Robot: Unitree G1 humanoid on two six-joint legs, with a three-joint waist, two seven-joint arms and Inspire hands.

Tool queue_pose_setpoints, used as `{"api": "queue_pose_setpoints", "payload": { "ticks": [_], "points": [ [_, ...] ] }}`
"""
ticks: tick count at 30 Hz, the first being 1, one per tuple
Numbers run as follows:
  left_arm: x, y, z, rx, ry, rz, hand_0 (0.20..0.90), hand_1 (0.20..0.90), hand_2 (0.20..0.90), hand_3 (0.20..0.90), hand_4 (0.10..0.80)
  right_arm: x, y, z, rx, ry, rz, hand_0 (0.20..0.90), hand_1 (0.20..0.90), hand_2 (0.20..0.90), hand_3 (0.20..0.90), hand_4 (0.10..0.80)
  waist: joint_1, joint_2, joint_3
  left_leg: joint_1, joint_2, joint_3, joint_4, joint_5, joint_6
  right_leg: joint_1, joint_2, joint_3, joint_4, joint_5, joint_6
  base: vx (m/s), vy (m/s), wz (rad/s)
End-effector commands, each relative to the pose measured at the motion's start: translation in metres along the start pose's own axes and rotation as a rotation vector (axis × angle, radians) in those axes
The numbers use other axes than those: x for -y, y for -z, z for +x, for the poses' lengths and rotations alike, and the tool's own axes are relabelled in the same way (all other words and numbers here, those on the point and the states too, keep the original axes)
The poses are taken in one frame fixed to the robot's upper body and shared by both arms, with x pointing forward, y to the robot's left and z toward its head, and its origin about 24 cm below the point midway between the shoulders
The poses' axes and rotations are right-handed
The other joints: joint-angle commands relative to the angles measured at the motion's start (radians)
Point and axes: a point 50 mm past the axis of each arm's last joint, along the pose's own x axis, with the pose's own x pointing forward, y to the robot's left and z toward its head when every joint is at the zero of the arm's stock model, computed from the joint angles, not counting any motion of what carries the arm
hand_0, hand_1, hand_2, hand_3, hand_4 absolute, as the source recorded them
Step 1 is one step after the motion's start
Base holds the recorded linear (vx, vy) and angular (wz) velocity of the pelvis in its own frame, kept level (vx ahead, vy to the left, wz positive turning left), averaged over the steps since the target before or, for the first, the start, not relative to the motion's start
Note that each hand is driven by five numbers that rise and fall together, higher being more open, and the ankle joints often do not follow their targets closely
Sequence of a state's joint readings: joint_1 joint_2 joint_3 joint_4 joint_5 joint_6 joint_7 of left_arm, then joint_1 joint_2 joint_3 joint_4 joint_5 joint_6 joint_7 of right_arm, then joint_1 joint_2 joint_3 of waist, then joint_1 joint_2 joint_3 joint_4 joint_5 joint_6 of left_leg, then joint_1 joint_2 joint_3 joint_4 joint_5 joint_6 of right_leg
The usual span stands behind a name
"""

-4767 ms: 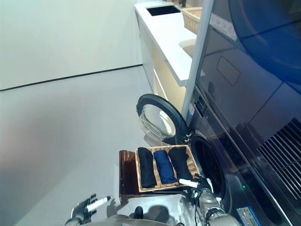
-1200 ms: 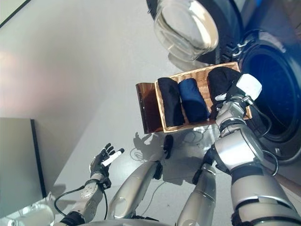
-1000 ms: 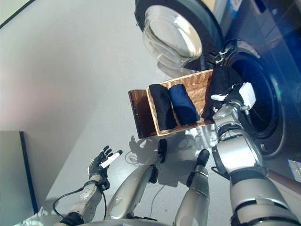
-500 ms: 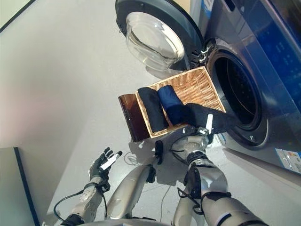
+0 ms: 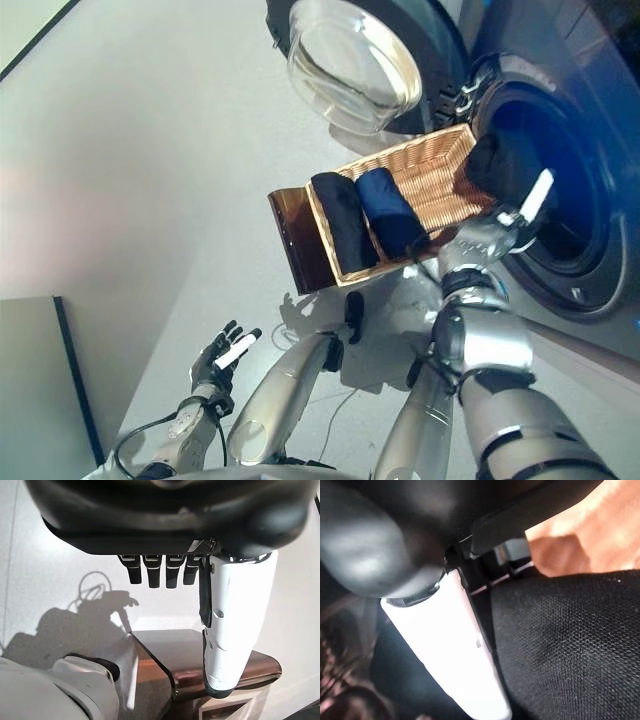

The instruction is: Pick up the clothes and place them into the washing machine

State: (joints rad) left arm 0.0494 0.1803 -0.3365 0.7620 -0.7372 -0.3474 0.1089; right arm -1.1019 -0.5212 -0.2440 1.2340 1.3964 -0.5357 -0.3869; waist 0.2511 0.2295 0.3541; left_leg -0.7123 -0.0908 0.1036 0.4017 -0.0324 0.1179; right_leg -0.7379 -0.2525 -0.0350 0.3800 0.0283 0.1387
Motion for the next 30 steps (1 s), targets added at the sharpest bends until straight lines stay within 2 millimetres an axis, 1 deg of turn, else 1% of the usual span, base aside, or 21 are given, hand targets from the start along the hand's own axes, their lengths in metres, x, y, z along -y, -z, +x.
{"api": "queue_pose_setpoints", "payload": {
  "ticks": [1,2,3,6,9,11,12,14,15,17,18,19,20,21,23,24,25,26,27,28,30],
  "points": [
    [-0.032,-0.02,-0.003,0.096,-0.078,0.045,0.9,0.9,0.9,0.9,0.8,-0.133,-0.096,-0.031,0.37,-0.453,0.054,0.255,0.255,0.255,0.255,0.339,0.015,0.036,-0.049,-0.063,0.016,-0.111,0.051,-0.08,-0.078,0.048,0.043,-0.022,0.074,-0.135,-0.066,0.029,0.053,-0.08],
    [-0.034,-0.023,-0.002,0.106,-0.086,0.055,0.9,0.9,0.9,0.9,0.8,-0.144,-0.118,-0.036,0.456,-0.468,0.038,0.45,0.45,0.45,0.45,0.478,0.011,0.041,-0.06,-0.059,0.01,-0.104,0.03,-0.075,-0.085,0.044,0.037,-0.018,0.073,-0.138,-0.065,0.022,0.033,-0.02],
    [-0.031,-0.023,-0.002,0.108,-0.078,0.051,0.9,0.9,0.9,0.9,0.8,-0.144,-0.119,-0.037,0.464,-0.451,0.028,0.9,0.9,0.9,0.9,0.8,0.011,0.047,-0.063,-0.056,0.007,-0.103,0.02,-0.072,-0.086,0.044,0.034,-0.015,0.072,-0.139,-0.065,0.033,0.051,0.05],
    [-0.029,-0.023,-0.003,0.115,-0.079,0.039,0.9,0.9,0.9,0.9,0.8,-0.138,-0.11,-0.033,0.447,-0.413,-0.005,0.9,0.9,0.9,0.9,0.8,0.007,0.062,-0.07,-0.045,-0.001,-0.097,-0.003,-0.068,-0.086,0.05,0.03,-0.008,0.065,-0.139,-0.063,0.018,0.037,0.05],
    [-0.028,-0.017,-0.004,0.092,-0.084,-0.01,0.9,0.9,0.9,0.9,0.8,-0.116,-0.073,-0.02,0.319,-0.388,-0.176,0.9,0.9,0.9,0.9,0.8,0.012,0.079,-0.074,-0.028,-0.005,-0.085,-0.026,-0.061,-0.088,0.058,0.024,-0.007,0.045,-0.125,-0.06,0.005,0.032,-0.02],
    [-0.028,-0.015,-0.004,0.084,-0.085,-0.023,0.9,0.9,0.9,0.9,0.8,-0.111,-0.067,-0.017,0.291,-0.377,-0.203,0.9,0.9,0.9,0.9,0.8,0.009,0.082,-0.07,-0.018,-0.005,-0.082,-0.037,-0.056,-0.089,0.067,0.024,-0.007,0.035,-0.121,-0.06,-0.008,-0.003,-0.09],
    [-0.023,-0.013,-0.003,0.076,-0.067,-0.04,0.9,0.9,0.9,0.9,0.8,-0.092,-0.049,-0.01,0.23,-0.323,-0.272,0.9,0.9,0.9,0.9,0.8,0.01,0.088,-0.069,-0.008,-0.004,-0.078,-0.056,-0.042,-0.094,0.078,0.023,-0.01,0.021,-0.112,-0.06,-0.121,-0.014,-0.06],
    [-0.019,-0.014,-0.001,0.078,-0.045,-0.028,0.9,0.9,0.9,0.9,0.8,-0.074,-0.042,-0.002,0.198,-0.279,-0.365,0.9,0.9,0.9,0.9,0.8,0.011,0.095,-0.06,-0.009,-0.002,-0.068,-0.062,-0.009,-0.095,0.083,0.021,-0.028,0.015,-0.091,-0.067,-0.067,-0.04,-0.03],
    [-0.02,-0.014,-0.001,0.074,-0.046,-0.021,0.9,0.9,0.9,0.9,0.8,-0.072,-0.039,-0.002,0.185,-0.279,-0.375,0.9,0.9,0.9,0.9,0.8,0.01,0.091,-0.065,0.004,-0.006,-0.079,-0.061,-0.034,-0.102,0.096,0.021,-0.022,0.02,-0.115,-0.062,0.086,-0.055,0.06],
    [-0.019,-0.015,-0.001,0.077,-0.036,-0.014,0.9,0.9,0.9,0.9,0.8,-0.07,-0.037,-0.001,0.172,-0.275,-0.396,0.9,0.9,0.9,0.9,0.8,0.009,0.091,-0.064,0.006,-0.007,-0.08,-0.067,-0.028,-0.104,0.097,0.021,-0.024,0.018,-0.112,-0.062,-0.01,-0.032,0.12],
    [-0.021,-0.015,0.0,0.072,-0.037,0.002,0.9,0.9,0.9,0.9,0.8,-0.055,-0.034,0.004,0.155,-0.233,-0.483,0.9,0.9,0.9,0.9,0.8,0.006,0.089,-0.057,0.003,-0.006,-0.073,-0.074,0.005,-0.105,0.098,0.02,-0.041,0.015,-0.088,-0.069,-0.006,-0.032,0.11],
    [-0.021,-0.015,0.0,0.072,-0.037,0.001,0.9,0.9,0.9,0.9,0.8,-0.055,-0.034,0.004,0.155,-0.234,-0.484,0.9,0.9,0.9,0.9,0.8,0.006,0.086,-0.063,0.012,-0.01,-0.084,-0.074,-0.019,-0.11,0.107,0.02,-0.032,0.016,-0.109,-0.064,-0.114,-0.047,0.19],
    [-0.022,-0.017,0.0,0.08,-0.042,0.012,0.9,0.9,0.9,0.9,0.8,-0.047,-0.023,0.003,0.127,-0.233,-0.541,0.9,0.9,0.9,0.9,0.8,0.004,0.083,-0.052,0.01,-0.003,-0.076,-0.083,0.013,-0.109,0.109,0.018,-0.05,0.009,-0.086,-0.069,-0.008,-0.028,0.23],
    [-0.023,-0.017,0.0,0.08,-0.043,0.013,0.9,0.9,0.9,0.9,0.8,-0.047,-0.023,0.003,0.127,-0.232,-0.542,0.9,0.9,0.9,0.9,0.8,0.002,0.082,-0.051,0.012,-0.004,-0.078,-0.085,0.014,-0.11,0.112,0.018,-0.052,0.007,-0.085,-0.069,-0.117,-0.034,0.25],
    [-0.027,-0.022,0.002,0.096,-0.063,0.032,0.9,0.9,0.9,0.9,0.8,-0.022,-0.004,0.004,0.079,-0.22,-0.766,0.9,0.9,0.9,0.9,0.8,0.007,0.058,-0.045,0.021,0.003,-0.084,-0.098,0.028,-0.115,0.138,0.02,-0.072,-0.016,-0.074,-0.069,0.039,-0.056,0.17],
    [-0.027,-0.021,0.002,0.096,-0.064,0.032,0.9,0.9,0.9,0.9,0.8,-0.023,-0.004,0.004,0.079,-0.221,-0.767,0.9,0.9,0.9,0.9,0.8,0.006,0.054,-0.05,0.033,0.0,-0.094,-0.098,0.002,-0.12,0.149,0.021,-0.064,-0.017,-0.096,-0.063,0.004,-0.084,0.16],
    [-0.03,-0.021,0.002,0.092,-0.071,0.05,0.9,0.9,0.9,0.9,0.8,-0.01,0.007,0.003,0.034,-0.231,-0.851,0.9,0.9,0.9,0.9,0.8,0.013,0.042,-0.041,0.036,0.007,-0.092,-0.115,0.036,-0.118,0.16,0.022,-0.091,-0.038,-0.069,-0.068,0.011,-0.089,0.21],
    [-0.034,-0.024,0.002,0.097,-0.082,0.056,0.9,0.9,0.9,0.9,0.8,-0.004,0.012,0.002,0.037,-0.233,-0.959,0.9,0.9,0.9,0.9,0.8,0.018,0.029,-0.041,0.041,0.008,-0.096,-0.12,0.043,-0.121,0.174,0.023,-0.101,-0.046,-0.064,-0.067,-0.09,-0.073,0.2],
    [-0.034,-0.024,0.002,0.097,-0.083,0.055,0.9,0.9,0.9,0.9,0.8,-0.005,0.012,0.002,0.037,-0.234,-0.96,0.9,0.9,0.9,0.9,0.8,0.015,0.03,-0.039,0.043,0.008,-0.098,-0.122,0.044,-0.121,0.177,0.023,-0.103,-0.049,-0.063,-0.067,0.127,-0.095,0.13],
    [-0.036,-0.025,0.002,0.105,-0.094,0.057,0.9,0.9,0.9,0.9,0.8,0.011,0.028,-0.003,-0.018,-0.256,-1.059,0.9,0.9,0.9,0.9,0.8,0.021,0.004,-0.042,0.066,0.008,-0.12,-0.136,0.026,-0.13,0.209,0.027,-0.113,-0.065,-0.083,-0.061,0.129,-0.106,0.11],
    [-0.036,-0.029,0.003,0.117,-0.092,0.068,0.9,0.9,0.9,0.9,0.8,0.025,0.041,-0.007,-0.041,-0.298,-1.23,0.9,0.9,0.9,0.9,0.8,0.028,-0.021,-0.034,0.074,0.012,-0.129,-0.143,0.032,-0.133,0.231,0.029,-0.135,-0.077,-0.081,-0.06,0.076,-0.111,0.19]
  ]
}}
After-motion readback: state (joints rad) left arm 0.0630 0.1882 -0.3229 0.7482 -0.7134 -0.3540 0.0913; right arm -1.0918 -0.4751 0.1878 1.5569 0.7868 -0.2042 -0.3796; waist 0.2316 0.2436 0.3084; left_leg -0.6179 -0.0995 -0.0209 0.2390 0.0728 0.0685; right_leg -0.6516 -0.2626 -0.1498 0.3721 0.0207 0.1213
